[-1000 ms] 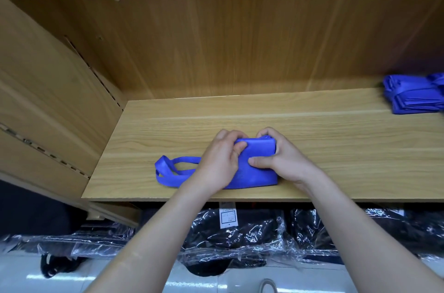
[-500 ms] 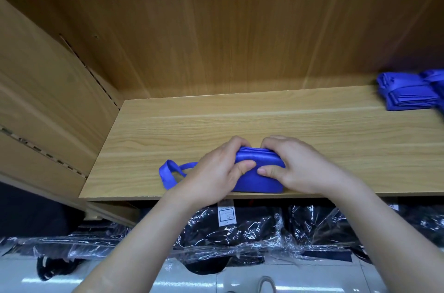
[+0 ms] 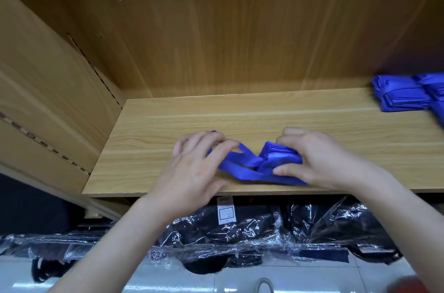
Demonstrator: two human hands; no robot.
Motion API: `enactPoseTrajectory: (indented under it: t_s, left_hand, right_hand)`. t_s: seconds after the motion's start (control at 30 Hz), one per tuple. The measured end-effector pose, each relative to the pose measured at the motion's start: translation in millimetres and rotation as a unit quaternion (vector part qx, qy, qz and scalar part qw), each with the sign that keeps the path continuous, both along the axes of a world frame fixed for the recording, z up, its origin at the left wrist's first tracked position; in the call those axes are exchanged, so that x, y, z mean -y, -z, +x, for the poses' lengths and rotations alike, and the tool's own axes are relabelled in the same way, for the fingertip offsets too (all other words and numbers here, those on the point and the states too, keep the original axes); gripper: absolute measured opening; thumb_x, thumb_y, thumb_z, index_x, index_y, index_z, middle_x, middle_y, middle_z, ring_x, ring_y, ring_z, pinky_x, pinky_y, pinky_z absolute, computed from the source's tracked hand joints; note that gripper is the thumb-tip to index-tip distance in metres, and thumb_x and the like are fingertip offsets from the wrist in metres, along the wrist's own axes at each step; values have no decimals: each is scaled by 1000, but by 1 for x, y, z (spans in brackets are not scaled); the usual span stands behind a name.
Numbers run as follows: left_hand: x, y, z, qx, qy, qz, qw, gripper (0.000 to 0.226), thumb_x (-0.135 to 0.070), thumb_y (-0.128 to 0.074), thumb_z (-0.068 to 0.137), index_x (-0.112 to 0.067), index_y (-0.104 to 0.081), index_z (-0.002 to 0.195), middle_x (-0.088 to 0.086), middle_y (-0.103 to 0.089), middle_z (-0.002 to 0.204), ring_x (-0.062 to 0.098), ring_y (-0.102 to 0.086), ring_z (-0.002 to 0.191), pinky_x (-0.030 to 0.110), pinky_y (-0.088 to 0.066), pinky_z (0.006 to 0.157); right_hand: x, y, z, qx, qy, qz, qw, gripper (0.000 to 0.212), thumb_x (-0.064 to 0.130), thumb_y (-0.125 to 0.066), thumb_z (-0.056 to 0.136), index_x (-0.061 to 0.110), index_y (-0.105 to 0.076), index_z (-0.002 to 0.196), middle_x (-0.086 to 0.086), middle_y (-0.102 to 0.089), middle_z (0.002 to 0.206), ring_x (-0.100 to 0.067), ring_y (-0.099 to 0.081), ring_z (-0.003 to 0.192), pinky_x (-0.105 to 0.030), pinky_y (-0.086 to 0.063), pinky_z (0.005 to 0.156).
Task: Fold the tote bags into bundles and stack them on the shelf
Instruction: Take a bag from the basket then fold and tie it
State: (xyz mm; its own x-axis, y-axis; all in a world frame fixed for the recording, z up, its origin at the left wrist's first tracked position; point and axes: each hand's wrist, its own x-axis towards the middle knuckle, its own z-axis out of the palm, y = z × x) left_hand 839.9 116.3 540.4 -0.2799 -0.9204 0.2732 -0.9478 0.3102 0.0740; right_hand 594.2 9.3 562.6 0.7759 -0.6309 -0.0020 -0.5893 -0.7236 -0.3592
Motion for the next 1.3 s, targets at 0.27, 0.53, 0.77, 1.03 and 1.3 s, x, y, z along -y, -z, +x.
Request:
enactPoseTrajectory:
  t_s: [0.27, 0.53, 0.77, 1.03, 1.3]
  left_hand:
    - [-6, -7, 5, 148, 18, -63, 987, 53, -19, -52, 75, -19, -51, 128, 5, -54, 126, 27, -46, 117, 50, -27, 108]
    - [-4, -5, 13, 94, 70, -46, 992, 18, -23, -48, 83, -19, -65, 88, -3, -61, 73, 24, -61, 69, 32, -39, 80]
    - [-22, -33, 18, 144, 166, -12, 975, 10, -21, -57, 84, -22, -61, 75, -7, -58, 78, 20, -58, 85, 35, -43, 91]
    - [-46, -67, -5, -81, 232, 101, 964, 33, -26, -78, 74, -21, -48, 60, -14, -52, 68, 10, -64, 101, 35, -40, 106]
    - [-38, -87, 1, -689, 149, 282, 651, 36, -7, -52, 68, 3, -71, 97, 10, -66, 64, 19, -58, 53, 32, -53, 74]
  right_hand:
    - [0, -23, -4, 3, -11, -11, 1000, 24, 44, -73, 81, 24, -62, 89, 9, -65, 73, -15, -57, 71, -38, -46, 69]
    - [5, -30, -20, 5, 15, -55, 998, 23, 44, -72, 80, 30, -63, 95, 10, -66, 76, -17, -60, 75, -39, -48, 69]
    - [20, -14, -32, 15, 100, 26, 994, 24, 41, -71, 83, 29, -51, 78, 13, -60, 71, -15, -56, 71, -37, -45, 67]
    - [18, 18, -13, 36, 66, 178, 981, 20, 30, -72, 85, 25, -53, 85, 10, -61, 81, -11, -55, 74, -23, -42, 65]
    - [5, 10, -2, 157, 34, 337, 928, 31, 34, -70, 74, 13, -63, 96, 3, -67, 80, -9, -59, 73, -30, -48, 67]
